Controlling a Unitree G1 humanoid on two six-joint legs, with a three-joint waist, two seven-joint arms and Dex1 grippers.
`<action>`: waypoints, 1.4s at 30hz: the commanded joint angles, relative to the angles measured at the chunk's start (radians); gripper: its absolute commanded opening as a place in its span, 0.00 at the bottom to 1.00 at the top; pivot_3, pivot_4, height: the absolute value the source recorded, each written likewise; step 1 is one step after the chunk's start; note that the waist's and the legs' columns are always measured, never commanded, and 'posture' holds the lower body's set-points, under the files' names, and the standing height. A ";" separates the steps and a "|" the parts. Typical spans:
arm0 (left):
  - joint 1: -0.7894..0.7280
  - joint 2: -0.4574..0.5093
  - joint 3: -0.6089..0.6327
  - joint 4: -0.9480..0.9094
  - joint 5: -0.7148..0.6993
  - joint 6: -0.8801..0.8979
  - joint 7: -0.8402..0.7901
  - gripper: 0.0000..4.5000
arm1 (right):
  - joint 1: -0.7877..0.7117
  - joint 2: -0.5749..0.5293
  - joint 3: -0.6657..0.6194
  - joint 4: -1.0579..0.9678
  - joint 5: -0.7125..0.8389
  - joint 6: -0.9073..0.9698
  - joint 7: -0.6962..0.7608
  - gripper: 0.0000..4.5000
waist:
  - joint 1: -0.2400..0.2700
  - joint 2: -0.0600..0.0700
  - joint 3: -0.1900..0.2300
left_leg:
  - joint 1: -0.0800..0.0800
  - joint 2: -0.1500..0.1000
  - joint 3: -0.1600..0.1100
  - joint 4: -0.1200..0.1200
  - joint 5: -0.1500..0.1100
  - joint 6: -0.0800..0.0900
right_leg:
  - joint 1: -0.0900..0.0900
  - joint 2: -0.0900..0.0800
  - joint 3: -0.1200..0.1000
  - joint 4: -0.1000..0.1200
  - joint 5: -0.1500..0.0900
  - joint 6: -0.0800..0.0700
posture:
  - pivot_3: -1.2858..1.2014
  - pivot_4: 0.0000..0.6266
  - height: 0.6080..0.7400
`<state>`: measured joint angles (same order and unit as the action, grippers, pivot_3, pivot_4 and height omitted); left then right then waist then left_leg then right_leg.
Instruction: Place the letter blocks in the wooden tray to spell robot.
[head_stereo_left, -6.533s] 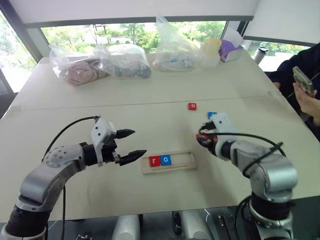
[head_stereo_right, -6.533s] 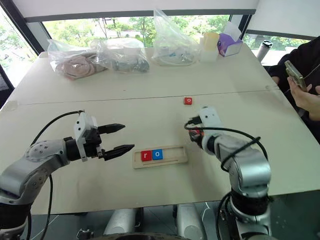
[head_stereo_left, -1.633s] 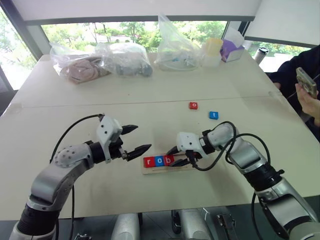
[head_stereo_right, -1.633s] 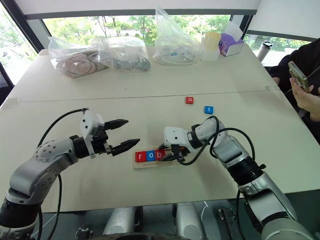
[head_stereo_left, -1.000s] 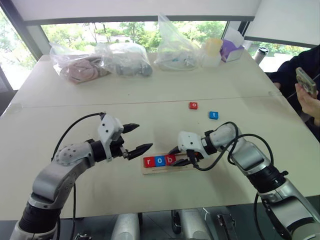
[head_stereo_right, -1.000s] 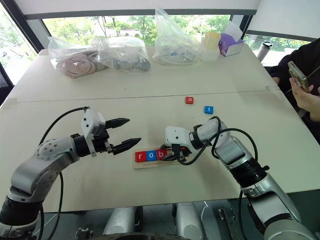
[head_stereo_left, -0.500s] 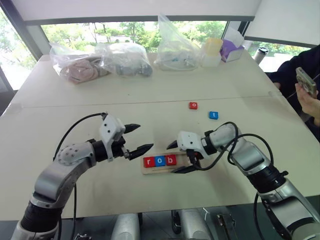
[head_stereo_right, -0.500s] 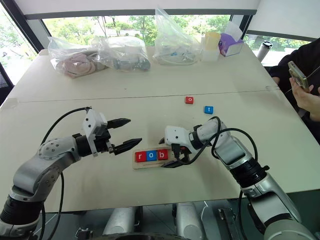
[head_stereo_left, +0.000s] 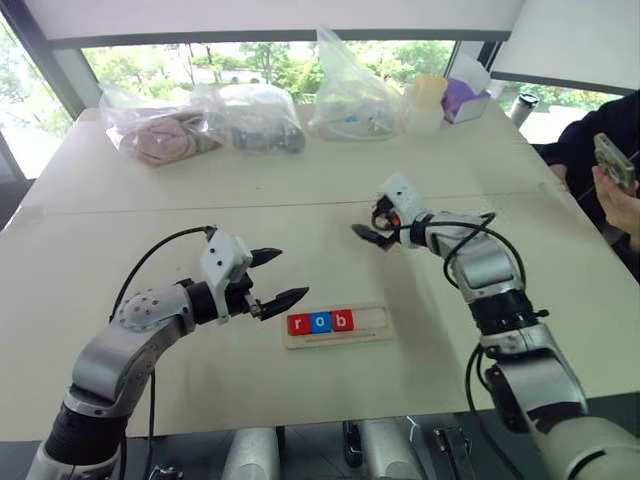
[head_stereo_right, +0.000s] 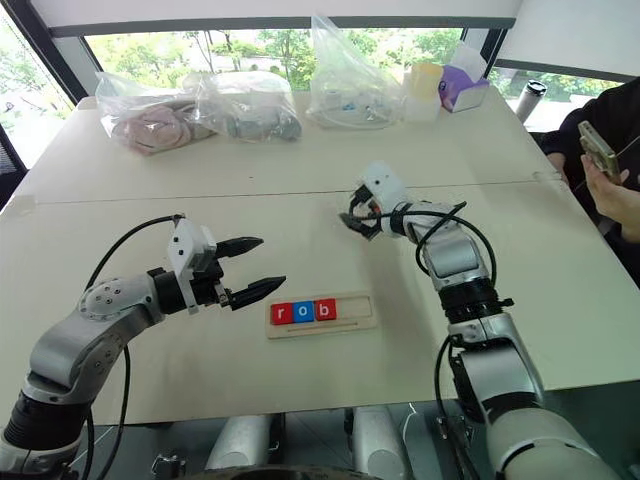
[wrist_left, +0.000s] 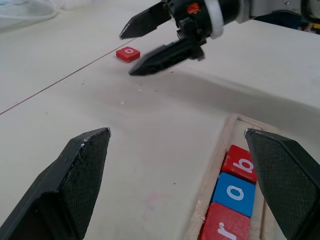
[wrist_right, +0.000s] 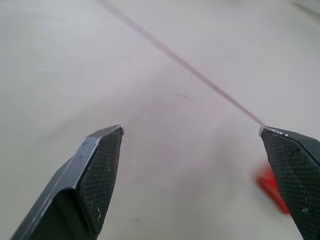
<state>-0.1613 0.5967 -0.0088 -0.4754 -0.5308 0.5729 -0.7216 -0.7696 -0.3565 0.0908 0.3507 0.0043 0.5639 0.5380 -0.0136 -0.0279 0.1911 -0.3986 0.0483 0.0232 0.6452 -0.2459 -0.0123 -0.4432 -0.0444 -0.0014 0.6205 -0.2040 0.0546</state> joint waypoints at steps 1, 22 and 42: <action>-0.014 -0.002 0.006 -0.026 -0.003 -0.016 -0.005 1.00 | -0.060 0.054 -0.094 0.090 0.006 0.018 -0.172 0.98 | -0.001 0.000 0.000 | 0.000 0.000 0.000 0.000 0.000 0.000 | 0.000 0.000 0.000 0.000 0.000 0.000 | 0.52 0.24 1.00; -0.021 0.002 0.013 -0.029 -0.001 -0.015 -0.008 1.00 | -0.211 0.187 -0.194 0.445 0.043 -0.030 -0.401 0.34 | -0.005 0.001 0.000 | 0.000 0.000 -0.001 0.000 0.000 0.000 | 0.000 0.001 0.000 0.000 0.001 0.001 | 0.52 0.24 1.00; -0.017 -0.001 -0.019 -0.002 0.000 -0.032 -0.052 1.00 | 0.499 0.004 -0.316 -1.110 0.266 1.051 -0.277 0.27 | -0.003 0.004 0.000 | -0.007 0.001 -0.003 0.001 0.000 0.000 | -0.006 0.001 -0.002 0.000 -0.002 0.004 | 0.52 0.24 1.00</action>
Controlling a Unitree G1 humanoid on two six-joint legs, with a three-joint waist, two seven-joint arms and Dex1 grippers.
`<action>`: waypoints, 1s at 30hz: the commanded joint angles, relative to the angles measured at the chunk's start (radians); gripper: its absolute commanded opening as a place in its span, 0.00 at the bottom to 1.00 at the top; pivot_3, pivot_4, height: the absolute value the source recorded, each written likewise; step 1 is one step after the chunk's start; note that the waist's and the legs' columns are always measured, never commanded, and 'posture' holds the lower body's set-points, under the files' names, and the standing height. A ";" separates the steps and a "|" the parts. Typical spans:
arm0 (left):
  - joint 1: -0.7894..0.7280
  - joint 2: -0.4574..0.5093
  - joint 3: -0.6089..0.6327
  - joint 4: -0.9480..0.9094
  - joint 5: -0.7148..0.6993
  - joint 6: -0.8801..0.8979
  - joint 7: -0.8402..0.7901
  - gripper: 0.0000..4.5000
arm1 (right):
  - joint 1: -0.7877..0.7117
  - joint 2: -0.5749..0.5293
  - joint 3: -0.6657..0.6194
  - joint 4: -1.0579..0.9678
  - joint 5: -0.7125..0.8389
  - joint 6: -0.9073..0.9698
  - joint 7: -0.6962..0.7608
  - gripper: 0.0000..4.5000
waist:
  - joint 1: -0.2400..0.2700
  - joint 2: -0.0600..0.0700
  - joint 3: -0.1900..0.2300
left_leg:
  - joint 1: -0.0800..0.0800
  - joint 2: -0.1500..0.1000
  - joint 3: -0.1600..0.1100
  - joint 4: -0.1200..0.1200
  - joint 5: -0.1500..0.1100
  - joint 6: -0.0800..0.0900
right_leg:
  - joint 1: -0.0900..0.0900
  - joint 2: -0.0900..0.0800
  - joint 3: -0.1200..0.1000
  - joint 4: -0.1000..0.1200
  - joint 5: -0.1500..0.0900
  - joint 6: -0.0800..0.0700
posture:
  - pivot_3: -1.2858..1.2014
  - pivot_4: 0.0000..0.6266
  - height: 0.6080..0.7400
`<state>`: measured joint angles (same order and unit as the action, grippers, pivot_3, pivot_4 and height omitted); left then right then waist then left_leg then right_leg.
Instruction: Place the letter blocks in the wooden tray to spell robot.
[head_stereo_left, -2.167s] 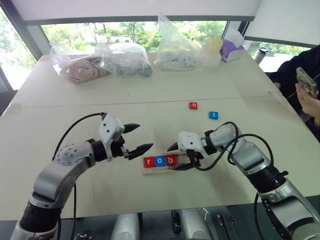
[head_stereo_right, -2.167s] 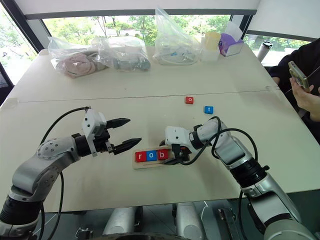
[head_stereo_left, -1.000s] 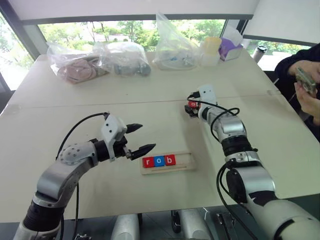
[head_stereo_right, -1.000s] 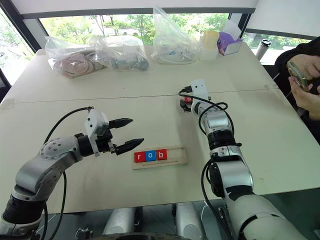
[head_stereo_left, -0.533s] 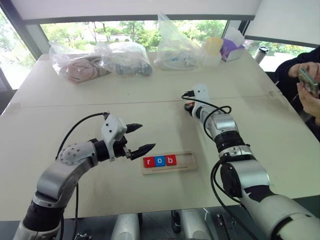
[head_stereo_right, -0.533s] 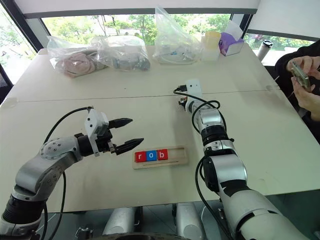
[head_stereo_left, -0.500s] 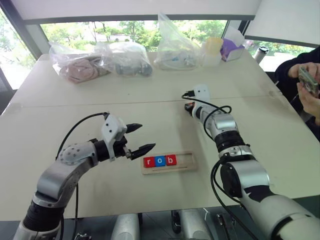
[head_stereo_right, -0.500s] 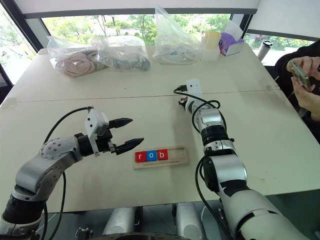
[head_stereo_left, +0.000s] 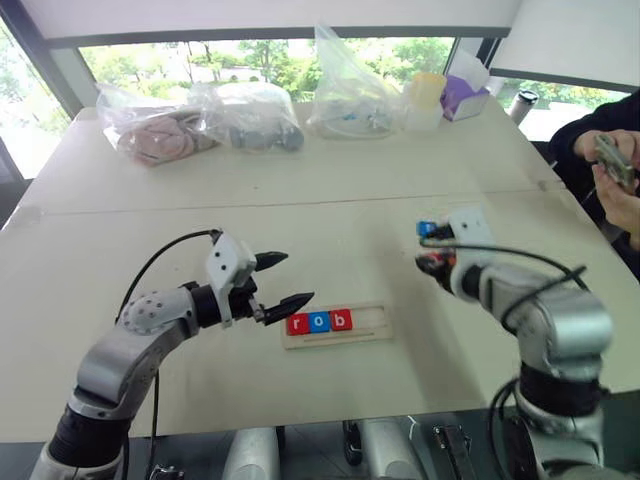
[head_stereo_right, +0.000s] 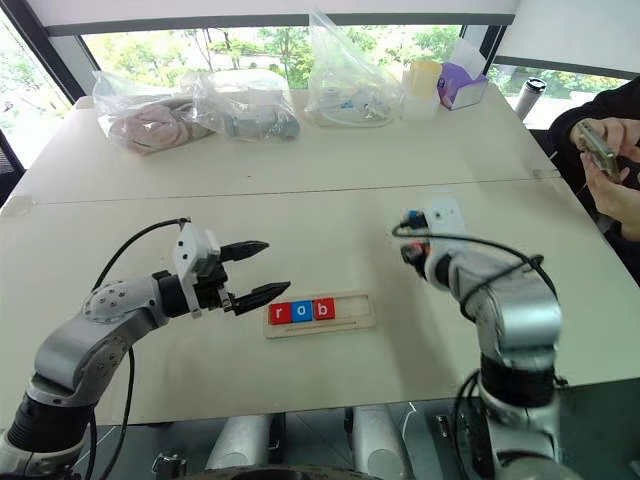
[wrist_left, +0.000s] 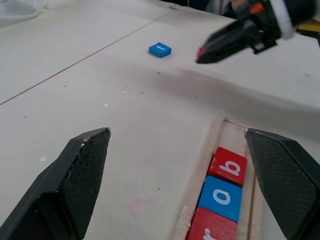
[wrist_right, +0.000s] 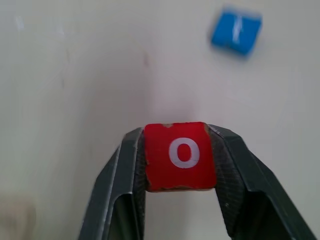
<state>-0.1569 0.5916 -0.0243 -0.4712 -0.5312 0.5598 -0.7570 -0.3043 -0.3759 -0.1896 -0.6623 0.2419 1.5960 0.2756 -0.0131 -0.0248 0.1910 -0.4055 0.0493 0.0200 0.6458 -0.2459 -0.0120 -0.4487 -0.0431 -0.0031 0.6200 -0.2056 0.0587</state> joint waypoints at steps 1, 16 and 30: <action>-0.028 0.004 -0.006 -0.001 0.003 -0.021 -0.021 1.00 | 0.050 0.039 -0.041 -0.105 0.027 0.018 -0.030 0.27 | -0.006 0.001 0.001 | 0.000 0.000 0.001 0.000 0.000 0.000 | 0.000 0.000 0.000 -0.001 0.001 -0.001 | 0.52 0.24 1.00; -0.068 0.000 -0.010 0.027 0.018 -0.015 -0.041 1.00 | 0.035 -0.379 0.051 -0.013 0.150 -0.285 0.342 0.98 | -0.001 0.002 0.001 | -0.003 -0.001 0.001 0.001 0.000 0.000 | 0.000 -0.001 0.000 -0.005 0.001 -0.001 | 0.52 0.24 1.00; -0.073 -0.009 -0.012 0.021 0.031 -0.018 -0.026 1.00 | 0.049 -0.612 0.268 0.720 -0.023 -1.395 0.985 0.98 | -0.004 0.000 0.002 | 0.001 -0.001 0.001 0.003 0.000 0.000 | 0.004 0.000 0.001 -0.006 0.000 0.001 | 0.52 0.24 1.00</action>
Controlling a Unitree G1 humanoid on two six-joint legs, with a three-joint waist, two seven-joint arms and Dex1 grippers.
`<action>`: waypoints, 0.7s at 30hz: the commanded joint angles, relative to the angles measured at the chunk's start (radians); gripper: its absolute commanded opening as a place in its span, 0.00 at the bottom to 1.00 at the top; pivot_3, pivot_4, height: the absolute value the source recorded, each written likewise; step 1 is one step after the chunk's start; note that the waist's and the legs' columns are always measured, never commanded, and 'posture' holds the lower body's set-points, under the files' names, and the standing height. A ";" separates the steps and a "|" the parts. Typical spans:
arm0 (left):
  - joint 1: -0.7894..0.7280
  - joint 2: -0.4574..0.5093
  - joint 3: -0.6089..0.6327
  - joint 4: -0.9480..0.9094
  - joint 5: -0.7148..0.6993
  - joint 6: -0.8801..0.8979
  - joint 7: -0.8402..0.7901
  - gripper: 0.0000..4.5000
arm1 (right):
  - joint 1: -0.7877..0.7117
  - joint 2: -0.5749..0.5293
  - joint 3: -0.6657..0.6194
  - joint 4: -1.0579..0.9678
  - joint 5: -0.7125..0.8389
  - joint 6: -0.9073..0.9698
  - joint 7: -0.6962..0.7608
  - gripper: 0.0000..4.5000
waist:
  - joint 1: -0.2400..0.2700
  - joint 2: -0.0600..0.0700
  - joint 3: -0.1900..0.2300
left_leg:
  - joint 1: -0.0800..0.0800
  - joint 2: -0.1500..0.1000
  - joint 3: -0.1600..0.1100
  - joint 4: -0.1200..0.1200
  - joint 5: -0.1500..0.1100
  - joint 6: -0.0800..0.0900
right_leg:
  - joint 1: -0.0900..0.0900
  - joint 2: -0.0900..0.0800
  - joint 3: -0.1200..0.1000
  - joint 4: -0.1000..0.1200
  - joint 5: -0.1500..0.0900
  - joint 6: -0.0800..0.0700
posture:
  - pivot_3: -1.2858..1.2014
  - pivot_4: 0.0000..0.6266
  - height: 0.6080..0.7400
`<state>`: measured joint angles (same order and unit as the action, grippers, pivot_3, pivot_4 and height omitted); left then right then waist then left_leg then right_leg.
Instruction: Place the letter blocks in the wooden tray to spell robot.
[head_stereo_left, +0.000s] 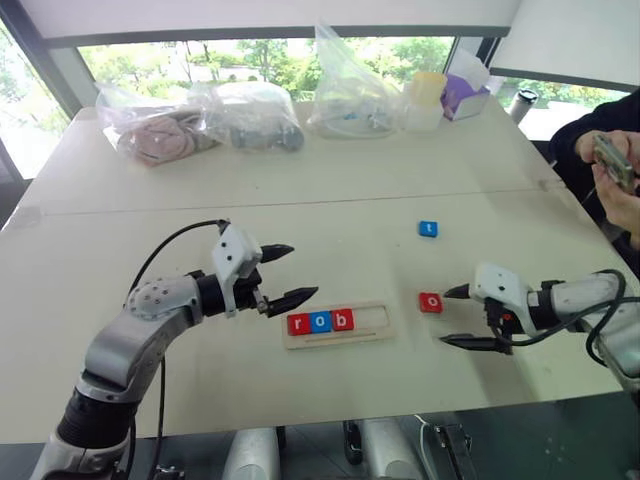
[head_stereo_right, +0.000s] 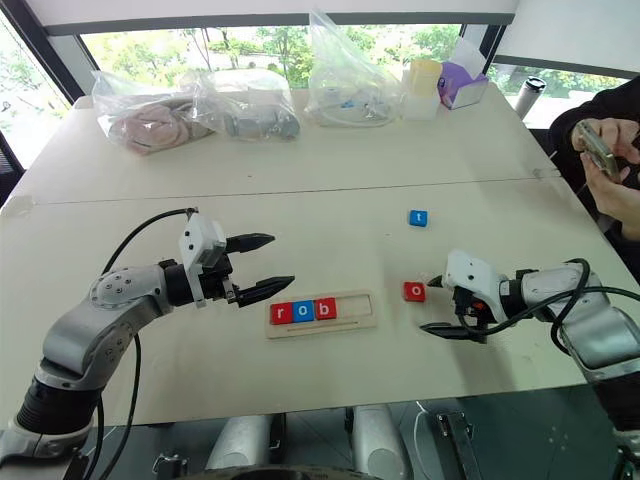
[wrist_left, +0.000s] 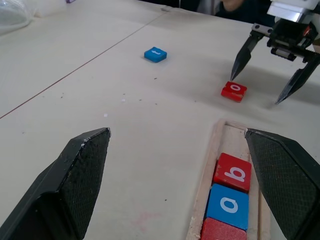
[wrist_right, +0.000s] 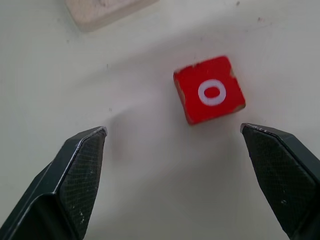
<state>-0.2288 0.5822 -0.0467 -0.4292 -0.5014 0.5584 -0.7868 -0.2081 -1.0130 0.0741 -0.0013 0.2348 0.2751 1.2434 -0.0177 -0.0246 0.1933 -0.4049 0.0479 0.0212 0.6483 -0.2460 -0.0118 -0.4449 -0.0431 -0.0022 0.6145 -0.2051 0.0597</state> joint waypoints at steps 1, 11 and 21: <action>0.000 0.001 0.012 -0.022 0.001 -0.017 0.004 1.00 | -0.062 0.038 0.010 0.085 -0.024 -0.091 0.020 0.98 | 0.002 0.000 0.000 | 0.000 0.000 0.000 0.000 0.000 0.000 | 0.000 0.000 0.000 0.000 0.000 0.000 | 0.52 0.24 1.00; 0.004 0.005 0.016 -0.028 0.001 -0.017 0.008 1.00 | -0.120 0.102 0.034 0.197 -0.060 -0.164 0.042 0.94 | 0.006 0.000 0.000 | 0.000 0.000 0.000 0.000 0.000 0.000 | 0.001 0.000 0.000 0.001 0.001 0.000 | 0.52 0.24 1.00; 0.001 0.006 0.014 -0.022 0.001 -0.018 0.002 1.00 | -0.147 0.122 0.020 0.069 -0.015 -0.076 0.050 0.25 | 0.005 0.000 0.000 | 0.002 0.000 0.000 0.001 0.000 0.000 | 0.002 0.000 0.001 0.002 0.001 0.000 | 0.52 0.24 1.00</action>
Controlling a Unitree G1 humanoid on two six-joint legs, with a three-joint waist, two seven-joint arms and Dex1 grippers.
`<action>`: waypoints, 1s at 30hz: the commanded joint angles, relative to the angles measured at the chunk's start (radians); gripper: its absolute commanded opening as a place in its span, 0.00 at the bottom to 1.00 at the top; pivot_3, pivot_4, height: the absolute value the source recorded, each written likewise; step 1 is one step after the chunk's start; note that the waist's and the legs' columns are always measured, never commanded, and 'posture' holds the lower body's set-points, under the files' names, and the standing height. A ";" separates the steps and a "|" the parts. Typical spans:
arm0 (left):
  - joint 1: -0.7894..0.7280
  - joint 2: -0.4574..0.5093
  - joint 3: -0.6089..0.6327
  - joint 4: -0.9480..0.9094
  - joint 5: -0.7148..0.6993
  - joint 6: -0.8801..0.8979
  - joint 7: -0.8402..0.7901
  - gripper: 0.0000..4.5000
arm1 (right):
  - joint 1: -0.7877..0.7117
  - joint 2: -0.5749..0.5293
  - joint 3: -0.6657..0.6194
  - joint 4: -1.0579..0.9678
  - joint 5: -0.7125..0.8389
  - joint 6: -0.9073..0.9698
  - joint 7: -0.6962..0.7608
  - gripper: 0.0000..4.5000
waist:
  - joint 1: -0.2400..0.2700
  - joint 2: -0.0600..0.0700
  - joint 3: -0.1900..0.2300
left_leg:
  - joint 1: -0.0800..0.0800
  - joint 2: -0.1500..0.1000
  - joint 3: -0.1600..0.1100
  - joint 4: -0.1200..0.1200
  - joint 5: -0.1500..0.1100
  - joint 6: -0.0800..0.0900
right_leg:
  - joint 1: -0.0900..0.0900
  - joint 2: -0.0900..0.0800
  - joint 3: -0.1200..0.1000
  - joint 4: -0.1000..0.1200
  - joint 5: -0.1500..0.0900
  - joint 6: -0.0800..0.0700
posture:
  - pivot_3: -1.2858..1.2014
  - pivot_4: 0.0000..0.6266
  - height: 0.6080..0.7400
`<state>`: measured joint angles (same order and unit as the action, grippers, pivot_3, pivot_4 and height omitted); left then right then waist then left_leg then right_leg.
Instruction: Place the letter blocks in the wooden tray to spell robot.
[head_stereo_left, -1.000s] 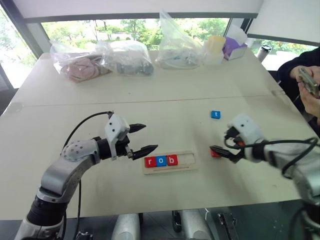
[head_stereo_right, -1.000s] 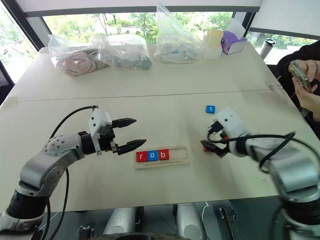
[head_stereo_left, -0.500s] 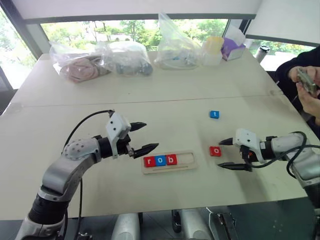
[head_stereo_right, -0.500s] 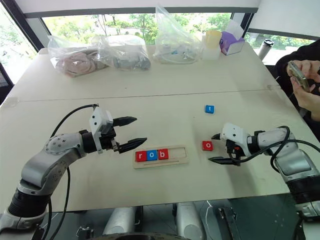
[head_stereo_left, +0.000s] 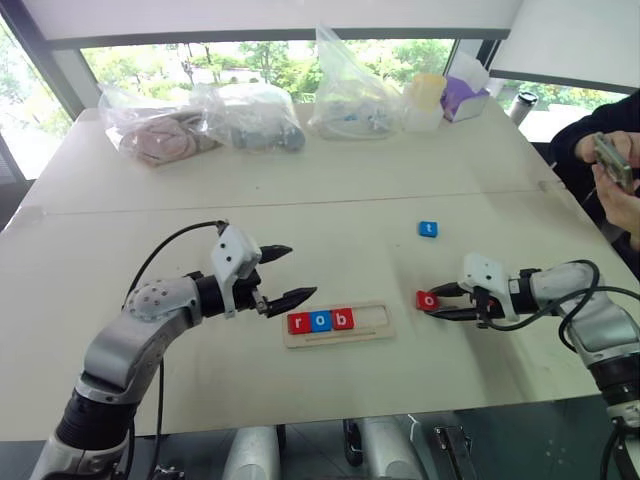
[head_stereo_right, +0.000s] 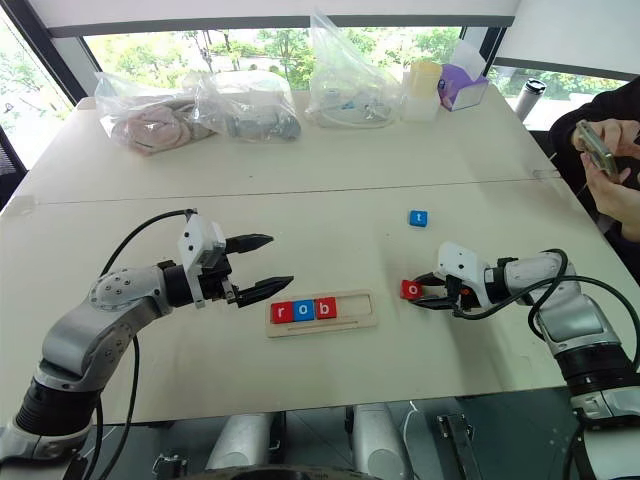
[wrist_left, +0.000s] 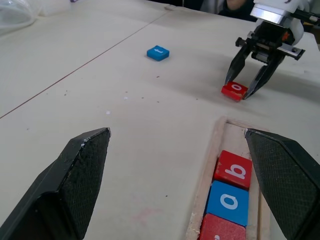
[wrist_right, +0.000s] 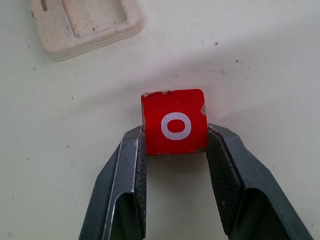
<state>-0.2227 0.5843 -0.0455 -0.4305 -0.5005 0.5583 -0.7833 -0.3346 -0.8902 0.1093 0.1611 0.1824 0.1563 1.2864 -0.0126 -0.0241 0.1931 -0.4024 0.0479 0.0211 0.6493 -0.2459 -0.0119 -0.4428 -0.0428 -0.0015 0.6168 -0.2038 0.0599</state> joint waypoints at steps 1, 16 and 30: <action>-0.005 0.004 0.013 -0.021 0.000 -0.018 -0.001 1.00 | -0.028 0.005 -0.015 -0.130 0.044 0.058 0.003 0.25 | 0.000 0.000 0.000 | 0.000 0.000 0.000 0.000 0.000 0.000 | 0.000 0.000 0.000 0.000 0.000 0.000 | 0.52 0.24 1.00; 0.007 0.001 0.014 -0.035 -0.001 -0.015 0.010 1.00 | -0.088 0.070 0.152 -0.372 0.042 0.206 0.006 0.25 | 0.002 0.000 0.000 | -0.001 0.000 0.000 0.001 0.000 0.000 | 0.000 -0.001 0.000 0.000 0.000 0.000 | 0.52 0.24 1.00; 0.016 0.000 0.013 -0.051 -0.007 -0.010 0.027 1.00 | -0.101 0.128 0.196 -0.297 -0.027 0.150 -0.024 0.25 | 0.002 0.000 0.000 | 0.000 0.000 0.000 0.001 0.000 0.000 | 0.000 -0.001 0.000 0.002 0.001 -0.001 | 0.52 0.24 1.00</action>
<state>-0.2038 0.5848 -0.0454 -0.4450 -0.5013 0.5584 -0.7586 -0.4164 -0.7654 0.3105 -0.1361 0.1614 0.3227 1.2671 -0.0106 -0.0241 0.1931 -0.4025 0.0477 0.0213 0.6499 -0.2459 -0.0120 -0.4431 -0.0435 -0.0016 0.6185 -0.2031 0.0590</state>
